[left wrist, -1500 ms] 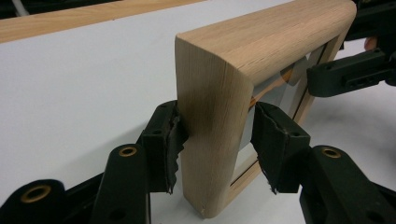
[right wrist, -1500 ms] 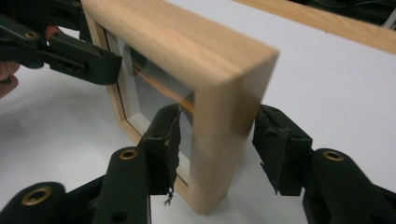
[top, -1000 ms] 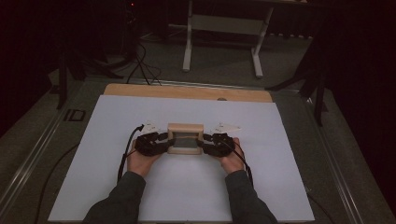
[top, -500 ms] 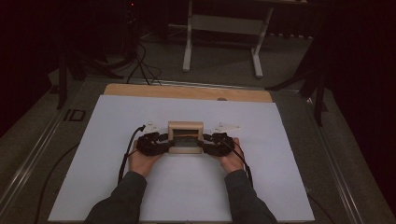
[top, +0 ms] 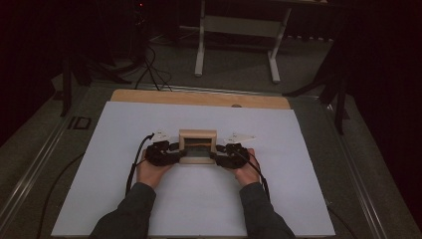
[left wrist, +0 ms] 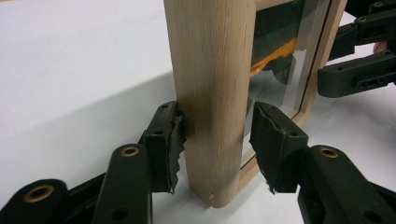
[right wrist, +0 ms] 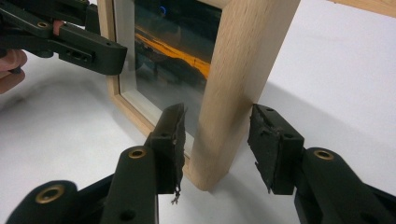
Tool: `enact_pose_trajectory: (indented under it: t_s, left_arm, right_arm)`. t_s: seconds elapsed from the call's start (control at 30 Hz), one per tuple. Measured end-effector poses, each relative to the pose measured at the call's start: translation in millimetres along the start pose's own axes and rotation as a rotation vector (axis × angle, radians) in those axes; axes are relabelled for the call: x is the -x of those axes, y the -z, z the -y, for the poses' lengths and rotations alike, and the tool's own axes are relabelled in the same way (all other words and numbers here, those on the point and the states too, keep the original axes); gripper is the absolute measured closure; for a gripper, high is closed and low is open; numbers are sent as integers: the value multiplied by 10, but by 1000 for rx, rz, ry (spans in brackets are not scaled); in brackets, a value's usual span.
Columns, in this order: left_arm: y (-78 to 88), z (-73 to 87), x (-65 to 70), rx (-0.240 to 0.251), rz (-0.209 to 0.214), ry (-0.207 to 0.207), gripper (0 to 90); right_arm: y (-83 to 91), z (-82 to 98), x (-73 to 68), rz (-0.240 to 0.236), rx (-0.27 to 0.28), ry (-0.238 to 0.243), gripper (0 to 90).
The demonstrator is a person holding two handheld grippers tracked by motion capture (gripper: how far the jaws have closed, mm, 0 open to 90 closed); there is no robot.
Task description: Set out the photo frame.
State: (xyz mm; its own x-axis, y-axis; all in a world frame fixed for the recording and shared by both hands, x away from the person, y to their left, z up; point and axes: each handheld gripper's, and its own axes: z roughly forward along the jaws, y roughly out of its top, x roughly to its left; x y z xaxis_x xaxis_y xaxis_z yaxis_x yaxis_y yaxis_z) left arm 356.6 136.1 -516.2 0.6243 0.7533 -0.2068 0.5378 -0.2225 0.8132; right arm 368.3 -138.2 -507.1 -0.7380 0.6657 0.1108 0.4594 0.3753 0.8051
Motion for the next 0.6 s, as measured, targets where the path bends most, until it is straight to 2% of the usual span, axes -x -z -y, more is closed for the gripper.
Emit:
enact_pose_trajectory:
  t_s: [0.3, 0.6]
  left_arm:
    - [13, 1, 3, -9, -6, 5, 476]
    - [133, 1, -11, 10, -18, 13, 451]
  right_arm:
    - [46, -4, 29, 14, 10, -4, 526]
    - [139, -6, 53, 22, 15, -6, 501]
